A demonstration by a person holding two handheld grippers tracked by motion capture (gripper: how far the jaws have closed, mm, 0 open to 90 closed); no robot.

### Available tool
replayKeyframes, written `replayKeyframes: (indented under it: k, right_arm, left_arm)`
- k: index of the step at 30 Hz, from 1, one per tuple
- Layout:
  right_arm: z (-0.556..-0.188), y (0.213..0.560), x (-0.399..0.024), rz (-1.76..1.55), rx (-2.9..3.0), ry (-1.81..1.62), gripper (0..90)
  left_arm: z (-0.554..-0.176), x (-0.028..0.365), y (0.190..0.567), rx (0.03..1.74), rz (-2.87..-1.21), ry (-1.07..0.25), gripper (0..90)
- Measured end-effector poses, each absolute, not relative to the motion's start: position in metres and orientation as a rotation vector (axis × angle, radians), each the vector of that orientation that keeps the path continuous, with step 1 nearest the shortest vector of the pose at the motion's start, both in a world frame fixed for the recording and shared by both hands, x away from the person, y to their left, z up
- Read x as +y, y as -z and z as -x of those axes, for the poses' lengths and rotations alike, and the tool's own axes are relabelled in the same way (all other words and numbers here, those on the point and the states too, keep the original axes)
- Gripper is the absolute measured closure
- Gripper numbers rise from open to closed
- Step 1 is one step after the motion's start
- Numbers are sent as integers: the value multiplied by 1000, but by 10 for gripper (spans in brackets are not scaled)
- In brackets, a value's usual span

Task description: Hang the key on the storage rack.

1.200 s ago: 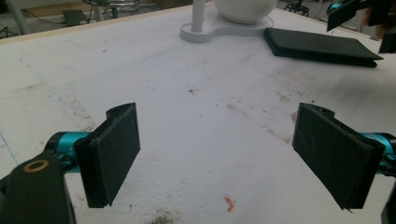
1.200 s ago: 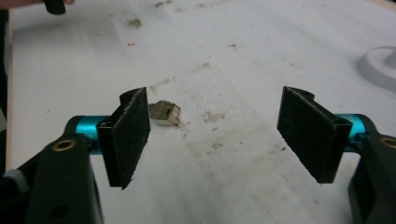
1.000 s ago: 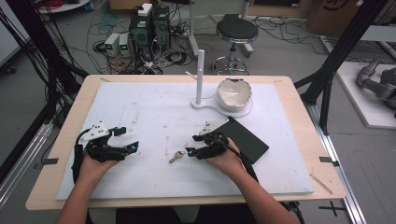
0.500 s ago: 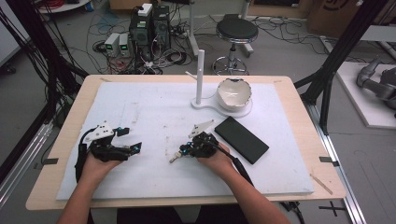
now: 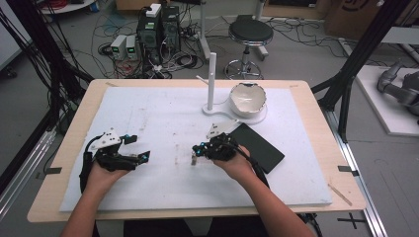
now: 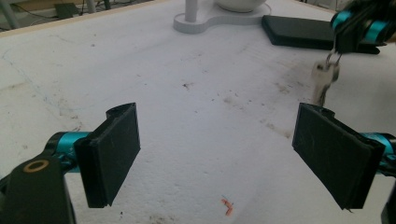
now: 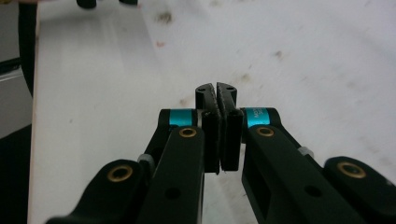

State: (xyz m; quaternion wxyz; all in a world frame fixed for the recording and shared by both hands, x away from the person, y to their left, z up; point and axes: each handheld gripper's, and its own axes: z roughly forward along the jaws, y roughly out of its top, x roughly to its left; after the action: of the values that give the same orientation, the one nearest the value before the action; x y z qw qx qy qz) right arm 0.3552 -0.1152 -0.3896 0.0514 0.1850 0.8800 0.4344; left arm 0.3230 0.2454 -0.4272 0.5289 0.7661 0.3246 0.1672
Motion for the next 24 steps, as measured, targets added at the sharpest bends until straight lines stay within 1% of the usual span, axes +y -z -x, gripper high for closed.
replayKeyframes:
  k: [1, 6, 15, 18, 19, 20, 24]
  right_arm:
    - [-359, 374, -119, -548, 2630, -1336, 900]
    - [-369, 340, -128, -585, 2549, -1352, 900]
    - [-409, 275, -141, -643, 2419, -1343, 900]
    - [-421, 258, -139, -652, 2376, -1315, 900]
    - [-421, 258, -139, -652, 2376, -1315, 900]
    - [-429, 249, -137, -668, 2371, -1286, 900]
    - [-445, 237, -132, -686, 2360, -1230, 900]
  left_arm:
    - [-323, 245, 427, 775, -1831, -399, 150]
    - [-323, 244, 428, 770, -1840, -399, 150]
    - [-325, 243, 429, 764, -1853, -399, 150]
    - [-325, 242, 429, 764, -1873, -411, 150]
    - [-325, 242, 429, 764, -1873, -411, 150]
    - [-325, 241, 430, 757, -1884, -409, 150]
    - [-324, 240, 429, 751, -1888, -412, 150]
